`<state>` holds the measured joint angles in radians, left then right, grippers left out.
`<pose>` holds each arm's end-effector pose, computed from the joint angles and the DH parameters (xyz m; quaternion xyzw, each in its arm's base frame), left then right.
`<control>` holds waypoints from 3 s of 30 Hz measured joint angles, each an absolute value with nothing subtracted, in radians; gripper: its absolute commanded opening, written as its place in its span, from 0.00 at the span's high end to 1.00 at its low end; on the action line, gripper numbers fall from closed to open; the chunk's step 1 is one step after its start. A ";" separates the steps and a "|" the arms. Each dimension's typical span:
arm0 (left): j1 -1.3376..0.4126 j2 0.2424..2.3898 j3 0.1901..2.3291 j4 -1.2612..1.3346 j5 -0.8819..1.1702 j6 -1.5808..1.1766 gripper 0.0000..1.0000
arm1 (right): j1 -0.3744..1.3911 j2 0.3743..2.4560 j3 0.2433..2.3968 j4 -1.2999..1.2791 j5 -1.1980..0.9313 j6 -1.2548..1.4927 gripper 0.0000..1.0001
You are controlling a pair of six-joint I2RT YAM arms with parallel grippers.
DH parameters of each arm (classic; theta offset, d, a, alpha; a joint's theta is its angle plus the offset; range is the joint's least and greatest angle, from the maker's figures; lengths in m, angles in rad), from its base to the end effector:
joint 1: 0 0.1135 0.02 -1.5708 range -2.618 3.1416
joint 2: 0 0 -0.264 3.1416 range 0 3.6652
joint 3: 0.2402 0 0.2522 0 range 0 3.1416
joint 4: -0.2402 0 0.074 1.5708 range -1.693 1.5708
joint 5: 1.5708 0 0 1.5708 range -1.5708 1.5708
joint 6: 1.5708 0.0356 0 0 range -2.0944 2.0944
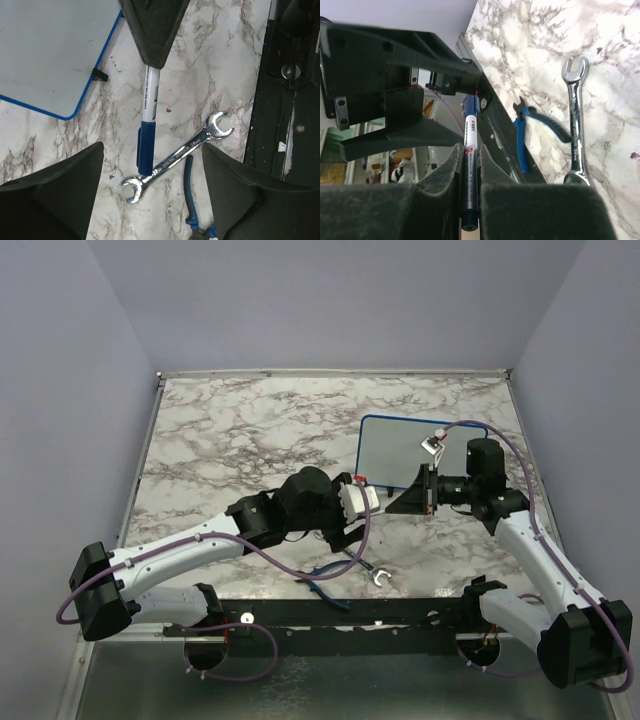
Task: Write a sentence on the whiteboard
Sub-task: Open the whiteboard marker at the center of the board.
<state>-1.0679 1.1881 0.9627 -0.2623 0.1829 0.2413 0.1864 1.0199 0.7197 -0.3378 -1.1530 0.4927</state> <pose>0.1244 -0.2396 0.3111 0.5569 0.6483 -0.2778 0.4387 0.1950 0.0699 0.2706 -0.1280 0.7775 0.5846 0.1933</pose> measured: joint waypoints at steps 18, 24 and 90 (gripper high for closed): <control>-0.687 1.074 0.706 0.435 0.281 -0.563 0.06 | 0.189 0.824 0.482 0.355 -0.857 0.732 1.00; -0.687 1.147 0.693 0.628 0.281 -0.788 0.09 | 0.198 0.824 0.459 0.516 -0.811 0.789 1.00; -0.334 1.170 0.606 0.957 0.519 -1.244 1.00 | 0.249 0.620 0.462 0.397 -0.721 0.687 0.99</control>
<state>-0.3344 1.1702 0.6064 0.9565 0.5186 -1.2442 0.2493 0.6201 0.4622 0.3973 -0.7212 0.6868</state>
